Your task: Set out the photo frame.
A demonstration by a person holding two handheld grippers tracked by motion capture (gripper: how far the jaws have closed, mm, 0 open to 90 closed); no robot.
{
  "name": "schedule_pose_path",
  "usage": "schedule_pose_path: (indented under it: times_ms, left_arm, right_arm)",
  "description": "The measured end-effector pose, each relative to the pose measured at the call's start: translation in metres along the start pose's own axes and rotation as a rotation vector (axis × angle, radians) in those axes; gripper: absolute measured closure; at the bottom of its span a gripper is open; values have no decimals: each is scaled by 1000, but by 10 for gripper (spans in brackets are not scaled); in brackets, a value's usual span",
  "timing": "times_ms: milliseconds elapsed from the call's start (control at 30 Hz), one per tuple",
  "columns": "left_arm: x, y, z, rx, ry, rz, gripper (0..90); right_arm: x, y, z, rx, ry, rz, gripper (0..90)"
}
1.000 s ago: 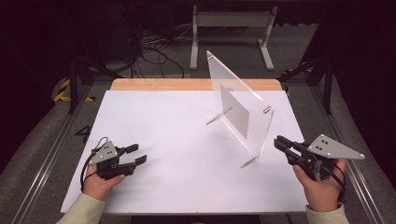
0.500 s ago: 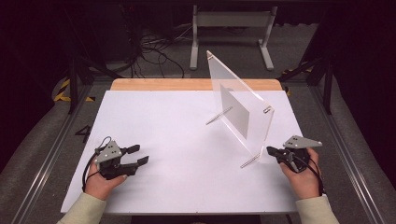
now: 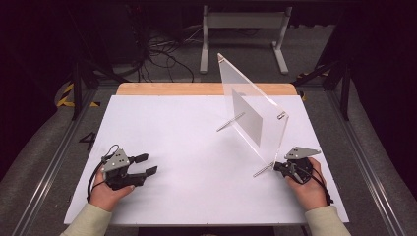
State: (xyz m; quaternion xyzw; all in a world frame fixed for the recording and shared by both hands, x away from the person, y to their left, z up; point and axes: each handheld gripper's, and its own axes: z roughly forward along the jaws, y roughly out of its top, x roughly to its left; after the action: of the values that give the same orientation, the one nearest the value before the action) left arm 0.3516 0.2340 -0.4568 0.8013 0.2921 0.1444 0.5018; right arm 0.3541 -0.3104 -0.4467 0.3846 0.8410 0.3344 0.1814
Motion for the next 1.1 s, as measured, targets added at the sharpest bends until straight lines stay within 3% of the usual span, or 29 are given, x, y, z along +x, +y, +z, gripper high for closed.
schedule_pose_path:
  times_ms: [233, 433, 567, 833, 1100]
  left_arm:
    - [0, -1, 2, 4, -4, -7, 387]
    - [0, 0, 2, 7, -2, -1, 386]
    - [0, 0, 2, 9, -1, 1, 386]
    - [-1, -1, 0, 12, 4, 2, 386]
    - [0, -4, -4, 14, 14, 0, 383]
  right_arm:
    - [0, -1, -1, 4, 25, 37, 900]
    - [8, 1, -1, 3, 79, 50, 900]
    - [22, 4, 1, -1, 129, 38, 900]
    - [57, 19, 11, 0, 225, -31, 900]
    - [79, 28, 23, 6, 292, -64, 900]
